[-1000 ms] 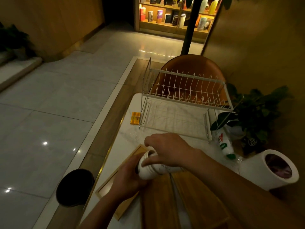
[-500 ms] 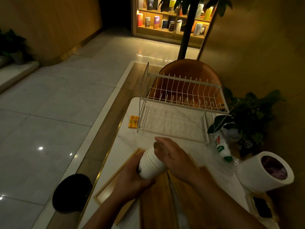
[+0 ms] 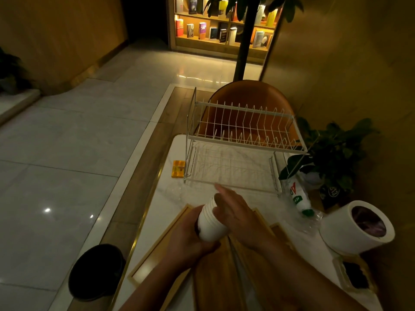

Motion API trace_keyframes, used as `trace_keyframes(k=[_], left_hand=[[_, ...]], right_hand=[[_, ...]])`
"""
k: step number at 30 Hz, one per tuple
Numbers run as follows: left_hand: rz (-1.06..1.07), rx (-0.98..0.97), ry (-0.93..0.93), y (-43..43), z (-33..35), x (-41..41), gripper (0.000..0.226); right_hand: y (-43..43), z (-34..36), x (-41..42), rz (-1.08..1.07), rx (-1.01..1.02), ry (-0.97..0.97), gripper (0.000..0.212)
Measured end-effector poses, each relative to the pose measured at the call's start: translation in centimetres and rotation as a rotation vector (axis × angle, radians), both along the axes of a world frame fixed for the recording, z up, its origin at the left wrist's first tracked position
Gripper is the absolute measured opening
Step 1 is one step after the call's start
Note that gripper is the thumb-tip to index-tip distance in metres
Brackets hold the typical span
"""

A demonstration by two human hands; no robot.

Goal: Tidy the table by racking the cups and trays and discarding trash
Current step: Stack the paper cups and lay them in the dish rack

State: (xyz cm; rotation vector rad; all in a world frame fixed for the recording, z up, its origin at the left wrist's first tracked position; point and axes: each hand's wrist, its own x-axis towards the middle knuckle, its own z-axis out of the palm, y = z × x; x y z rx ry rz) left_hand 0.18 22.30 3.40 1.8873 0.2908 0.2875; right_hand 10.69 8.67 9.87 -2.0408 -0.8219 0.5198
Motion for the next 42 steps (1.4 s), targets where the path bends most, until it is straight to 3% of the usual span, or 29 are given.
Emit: trace_keyframes(k=[3, 6, 11, 14, 17, 20, 22, 25, 27, 31, 42], left_hand=[[0.067, -0.126, 0.048, 0.8, 0.4, 0.7, 0.081], [0.095, -0.231, 0.042, 1.4, 0.1, 1.2, 0.078], [-0.071, -0.337, 0.002, 0.7, -0.1, 1.4, 0.068], [-0.122, -0.310, 0.015, 1.8, -0.9, 1.1, 0.080], [-0.108, -0.101, 0.098, 5.5, -3.5, 0.9, 0.081], [0.094, 0.309, 0.276, 10.1, -7.5, 1.9, 0.063], [0.089, 0.554, 0.389, 12.3, -9.9, 3.2, 0.057], [0.027, 0.738, 0.452, 14.1, -12.8, 4.8, 0.049], [0.007, 0.800, 0.423, 14.5, -14.0, 5.1, 0.042], [0.014, 0.868, 0.368, 14.2, -15.6, 4.9, 0.052], [0.011, 0.795, 0.418, 14.2, -17.2, 4.7, 0.063]], right_hand=[[-0.3, -0.4, 0.3, -0.208, 0.205, 0.167, 0.084], [-0.1, -2.1, -0.2, -0.203, 0.241, 0.339, 0.100], [1.6, -3.6, -0.2, -0.215, 0.223, 0.264, 0.104], [2.0, -3.4, 0.5, -0.220, 0.191, 0.177, 0.102], [2.3, -1.6, 2.1, -0.203, 0.133, 0.067, 0.101], [2.9, 1.2, 4.6, -0.137, 0.051, -0.075, 0.101], [3.5, 3.1, 6.1, -0.096, -0.010, -0.199, 0.102], [4.6, 5.7, 7.8, -0.040, -0.103, -0.416, 0.102], [5.4, 7.2, 8.8, 0.008, -0.158, -0.514, 0.102], [6.4, 9.8, 10.9, 0.082, -0.189, -0.631, 0.102], [7.4, 14.2, 17.3, 0.051, -0.210, -0.866, 0.096]])
